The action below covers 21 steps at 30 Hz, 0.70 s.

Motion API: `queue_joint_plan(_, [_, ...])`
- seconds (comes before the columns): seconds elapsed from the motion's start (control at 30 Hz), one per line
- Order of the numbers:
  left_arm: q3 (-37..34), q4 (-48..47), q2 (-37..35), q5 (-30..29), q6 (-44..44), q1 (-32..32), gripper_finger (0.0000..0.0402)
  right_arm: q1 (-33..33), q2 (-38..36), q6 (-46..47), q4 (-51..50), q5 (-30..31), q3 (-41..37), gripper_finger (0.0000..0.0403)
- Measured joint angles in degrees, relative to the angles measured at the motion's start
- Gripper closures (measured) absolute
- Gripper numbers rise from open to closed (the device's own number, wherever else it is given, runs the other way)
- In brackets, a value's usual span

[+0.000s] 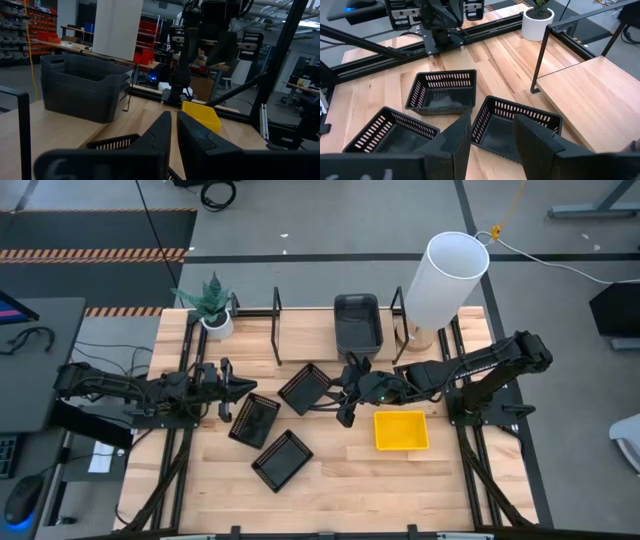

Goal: Stack baskets on shelf by color
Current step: Stack the bottom right black bin on the top right black bin

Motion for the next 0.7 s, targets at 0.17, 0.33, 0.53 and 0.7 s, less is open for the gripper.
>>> queue_joint_plan(0.17, [0.00,0.00,0.00,0.00,0.01,0.00,0.0371,0.02,0.00,0.80,0.02,-0.51,0.00,0.0250])
queue_joint_plan(0.33, [-0.02,0.00,0.00,0.00,0.01,0.00,0.0367,1.47,0.00,4.62,-1.75,-4.50,0.00,0.0250])
queue_joint_plan(0.53, [-0.02,0.00,0.00,0.00,0.01,0.00,0.0363,4.97,0.02,6.16,-3.42,-3.87,0.00,0.0250])
queue_joint_plan(0.7, [-0.02,0.00,0.00,0.00,-0.01,0.00,0.0370,7.27,0.84,3.70,-1.82,-1.43,0.02,0.0250])
